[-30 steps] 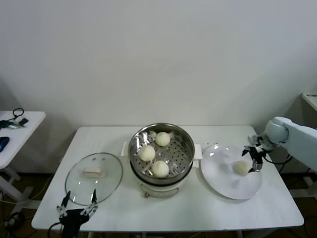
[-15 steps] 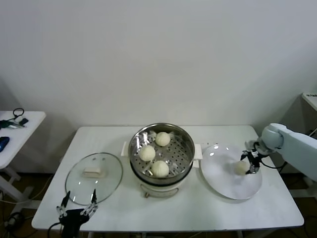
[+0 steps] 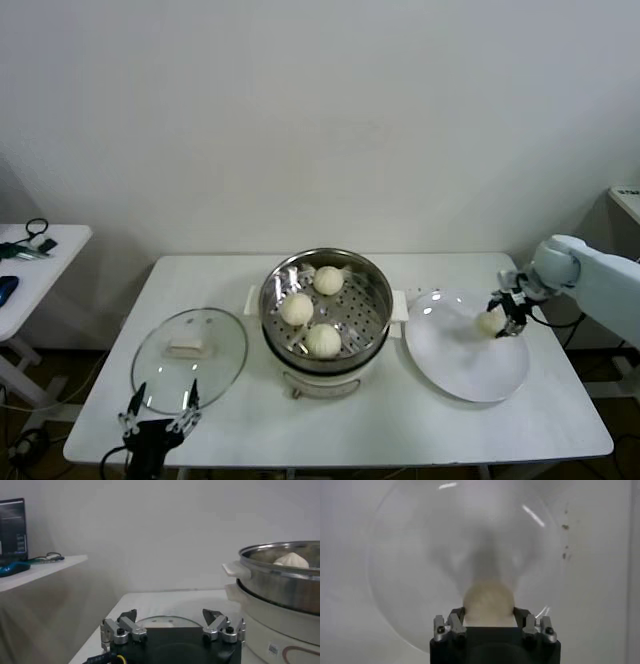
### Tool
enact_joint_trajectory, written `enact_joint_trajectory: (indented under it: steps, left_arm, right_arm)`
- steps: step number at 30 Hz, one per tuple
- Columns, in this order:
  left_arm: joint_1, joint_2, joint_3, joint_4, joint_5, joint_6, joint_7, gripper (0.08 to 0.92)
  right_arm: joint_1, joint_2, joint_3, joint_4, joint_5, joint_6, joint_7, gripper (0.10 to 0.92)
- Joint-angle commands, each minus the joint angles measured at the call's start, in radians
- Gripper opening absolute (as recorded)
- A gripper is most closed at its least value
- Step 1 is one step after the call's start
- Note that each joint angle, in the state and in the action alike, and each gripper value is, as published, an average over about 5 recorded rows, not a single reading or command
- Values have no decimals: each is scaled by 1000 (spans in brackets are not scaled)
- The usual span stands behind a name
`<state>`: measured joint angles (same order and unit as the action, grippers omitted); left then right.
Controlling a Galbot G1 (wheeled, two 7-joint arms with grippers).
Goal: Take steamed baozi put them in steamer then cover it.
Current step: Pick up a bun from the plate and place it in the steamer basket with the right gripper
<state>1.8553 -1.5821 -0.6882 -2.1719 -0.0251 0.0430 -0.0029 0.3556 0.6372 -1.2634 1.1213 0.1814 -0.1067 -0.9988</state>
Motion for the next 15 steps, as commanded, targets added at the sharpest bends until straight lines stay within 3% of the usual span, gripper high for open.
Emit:
enact_joint_trajectory:
  steps: [1, 9, 15]
  left_arm:
    - [0, 1, 1, 0, 1, 1, 0, 823]
    - [0, 9, 5, -7, 0, 4, 1, 823]
    - [3, 15, 6, -18, -2, 5, 1, 823]
  right_arm:
    - [629, 66, -455, 269, 379, -64, -1, 662]
    - [799, 260, -444, 413, 643, -179, 43, 662]
    - [641, 357, -351, 437, 680, -267, 148, 662]
